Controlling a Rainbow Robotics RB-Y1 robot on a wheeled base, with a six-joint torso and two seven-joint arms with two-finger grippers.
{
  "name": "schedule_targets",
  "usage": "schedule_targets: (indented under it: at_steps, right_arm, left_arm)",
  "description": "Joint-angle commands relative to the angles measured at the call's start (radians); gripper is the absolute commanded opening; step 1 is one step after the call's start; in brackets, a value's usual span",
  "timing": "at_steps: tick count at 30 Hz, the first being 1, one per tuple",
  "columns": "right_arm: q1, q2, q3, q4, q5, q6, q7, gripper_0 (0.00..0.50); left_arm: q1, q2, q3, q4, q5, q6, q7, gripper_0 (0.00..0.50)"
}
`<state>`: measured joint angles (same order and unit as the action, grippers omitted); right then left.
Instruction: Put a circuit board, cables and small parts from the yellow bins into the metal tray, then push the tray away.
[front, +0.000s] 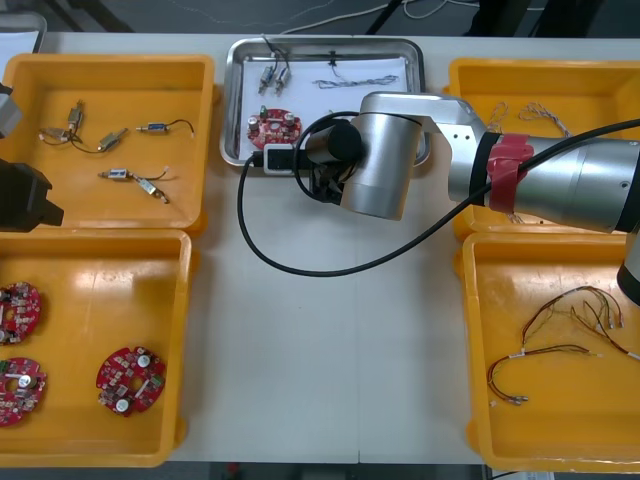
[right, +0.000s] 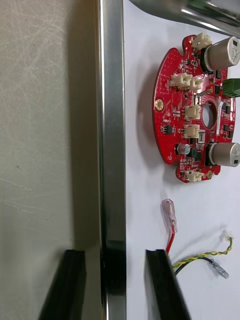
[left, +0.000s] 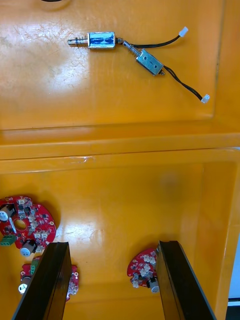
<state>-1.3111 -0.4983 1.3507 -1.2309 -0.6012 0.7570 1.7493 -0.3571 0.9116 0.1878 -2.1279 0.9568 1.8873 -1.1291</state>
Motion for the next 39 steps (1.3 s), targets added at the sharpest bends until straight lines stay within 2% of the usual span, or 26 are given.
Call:
schedule_targets:
  at_steps: [1, 8, 14, 20, 29, 39]
  right_arm:
    - [-0.051, -0.016, 0.013, -0.007, 0.005, -0.01, 0.041, 0.5]
    - [-0.053, -0.016, 0.013, -0.015, 0.001, -0.004, 0.045, 0.5]
    - [-0.06, -0.02, -0.015, -0.029, -0.048, 0.053, 0.058, 0.5]
    - [-0.06, -0.031, -0.071, -0.096, -0.048, 0.171, 0.078, 0.5]
    - [-0.057, -0.092, -0.174, -0.306, -0.052, 0.444, 0.088, 0.5]
    - [-0.005, -0.151, -0.37, -0.441, -0.218, 0.687, 0.055, 0.5]
  left_arm:
    - [0.018, 0.046, 0.032, -0.026, 0.007, -0.008, -0.049, 0.5]
    - [0.018, 0.046, 0.032, -0.026, 0.007, -0.008, -0.049, 0.5]
    - [0.018, 0.046, 0.032, -0.026, 0.007, -0.008, -0.049, 0.5]
    - [0.018, 0.046, 0.032, -0.026, 0.007, -0.008, -0.049, 0.5]
    - [0.018, 0.046, 0.032, -0.026, 0.007, -0.008, -0.049, 0.5]
    - [0.018, 0.046, 0.032, -0.026, 0.007, -0.008, -0.049, 0.5]
